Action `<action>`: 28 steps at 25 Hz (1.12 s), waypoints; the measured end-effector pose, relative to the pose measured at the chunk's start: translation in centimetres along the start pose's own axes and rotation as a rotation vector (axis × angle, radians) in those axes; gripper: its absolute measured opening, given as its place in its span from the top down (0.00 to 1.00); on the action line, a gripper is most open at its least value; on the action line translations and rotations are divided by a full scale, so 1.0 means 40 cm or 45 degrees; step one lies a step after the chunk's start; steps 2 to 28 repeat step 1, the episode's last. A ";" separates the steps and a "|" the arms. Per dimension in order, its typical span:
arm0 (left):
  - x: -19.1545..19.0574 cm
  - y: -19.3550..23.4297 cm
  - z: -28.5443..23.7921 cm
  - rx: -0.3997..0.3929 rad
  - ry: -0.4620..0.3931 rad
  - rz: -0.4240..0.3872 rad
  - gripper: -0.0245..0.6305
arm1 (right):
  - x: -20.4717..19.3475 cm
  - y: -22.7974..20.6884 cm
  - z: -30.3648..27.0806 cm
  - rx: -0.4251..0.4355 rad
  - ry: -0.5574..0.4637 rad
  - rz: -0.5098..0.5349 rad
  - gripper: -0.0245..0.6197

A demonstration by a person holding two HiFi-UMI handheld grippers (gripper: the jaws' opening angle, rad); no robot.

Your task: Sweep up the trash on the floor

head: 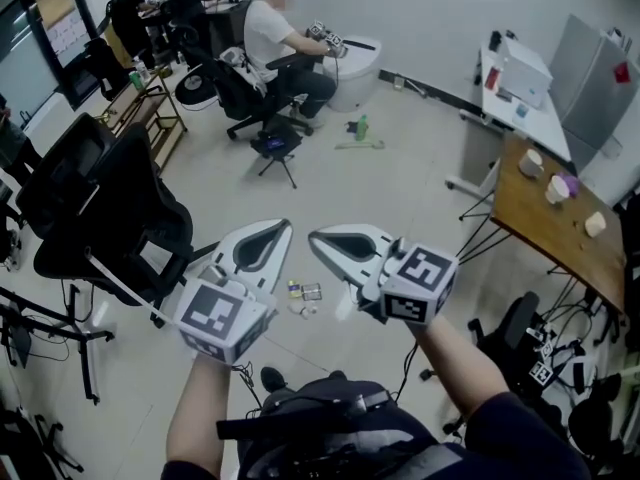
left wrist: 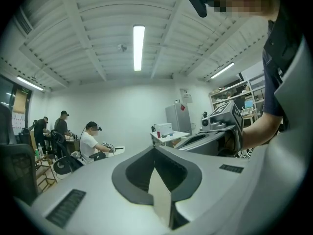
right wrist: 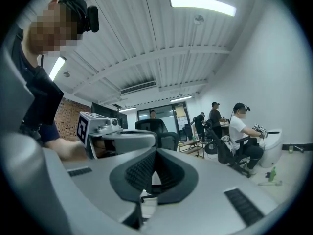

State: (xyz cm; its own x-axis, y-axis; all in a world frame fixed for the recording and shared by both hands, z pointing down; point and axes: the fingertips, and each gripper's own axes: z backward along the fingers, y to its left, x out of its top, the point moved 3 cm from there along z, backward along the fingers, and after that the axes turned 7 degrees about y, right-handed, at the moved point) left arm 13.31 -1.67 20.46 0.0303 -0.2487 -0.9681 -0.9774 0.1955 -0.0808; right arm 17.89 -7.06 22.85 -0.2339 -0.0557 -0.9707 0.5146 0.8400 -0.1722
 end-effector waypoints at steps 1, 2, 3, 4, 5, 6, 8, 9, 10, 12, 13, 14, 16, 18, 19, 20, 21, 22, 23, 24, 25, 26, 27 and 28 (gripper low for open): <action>0.006 -0.008 -0.007 0.003 0.000 -0.002 0.96 | 0.002 -0.005 0.013 0.000 -0.003 -0.002 0.95; 0.006 -0.008 -0.007 0.003 0.000 -0.002 0.96 | 0.002 -0.005 0.013 0.000 -0.003 -0.002 0.95; 0.006 -0.008 -0.007 0.003 0.000 -0.002 0.96 | 0.002 -0.005 0.013 0.000 -0.003 -0.002 0.95; 0.006 -0.008 -0.007 0.003 0.000 -0.002 0.96 | 0.002 -0.005 0.013 0.000 -0.003 -0.002 0.95; 0.006 -0.008 -0.007 0.003 0.000 -0.002 0.96 | 0.002 -0.005 0.013 0.000 -0.003 -0.002 0.95; 0.006 -0.008 -0.007 0.003 0.000 -0.002 0.96 | 0.002 -0.005 0.013 0.000 -0.003 -0.002 0.95; 0.006 -0.008 -0.007 0.003 0.000 -0.002 0.96 | 0.002 -0.005 0.013 0.000 -0.003 -0.002 0.95; 0.006 -0.008 -0.007 0.003 0.000 -0.002 0.96 | 0.002 -0.005 0.013 0.000 -0.003 -0.002 0.95; 0.006 -0.008 -0.007 0.003 0.000 -0.002 0.96 | 0.002 -0.005 0.013 0.000 -0.003 -0.002 0.95; 0.006 -0.008 -0.007 0.003 0.000 -0.002 0.96 | 0.002 -0.005 0.013 0.000 -0.003 -0.002 0.95; 0.006 -0.008 -0.007 0.003 0.000 -0.002 0.96 | 0.002 -0.005 0.013 0.000 -0.003 -0.002 0.95; 0.006 -0.008 -0.007 0.003 0.000 -0.002 0.96 | 0.002 -0.005 0.013 0.000 -0.003 -0.002 0.95; 0.006 -0.008 -0.007 0.003 0.000 -0.002 0.96 | 0.002 -0.005 0.013 0.000 -0.003 -0.002 0.95; 0.006 -0.008 -0.007 0.003 0.000 -0.002 0.96 | 0.002 -0.005 0.013 0.000 -0.003 -0.002 0.95; 0.006 -0.008 -0.007 0.003 0.000 -0.002 0.96 | 0.002 -0.005 0.013 0.000 -0.003 -0.002 0.95; 0.006 -0.008 -0.007 0.003 0.000 -0.002 0.96 | 0.002 -0.005 0.013 0.000 -0.003 -0.002 0.95; 0.006 -0.008 -0.007 0.003 0.000 -0.002 0.96 | 0.002 -0.005 0.013 0.000 -0.003 -0.002 0.95; 0.006 -0.008 -0.007 0.003 0.000 -0.002 0.96 | 0.002 -0.005 0.013 0.000 -0.003 -0.002 0.95; 0.006 -0.008 -0.007 0.003 0.000 -0.002 0.96 | 0.002 -0.005 0.013 0.000 -0.003 -0.002 0.95; 0.006 -0.008 -0.007 0.003 0.000 -0.002 0.96 | 0.002 -0.005 0.013 0.000 -0.003 -0.002 0.95; 0.006 -0.008 -0.007 0.003 0.000 -0.002 0.96 | 0.002 -0.005 0.013 0.000 -0.003 -0.002 0.95; 0.006 -0.008 -0.007 0.003 0.000 -0.002 0.96 | 0.002 -0.005 0.013 0.000 -0.003 -0.002 0.95; 0.006 -0.008 -0.007 0.003 0.000 -0.002 0.96 | 0.002 -0.005 0.013 0.000 -0.003 -0.002 0.95; 0.006 -0.008 -0.007 0.003 0.000 -0.002 0.96 | 0.002 -0.005 0.013 0.000 -0.003 -0.002 0.95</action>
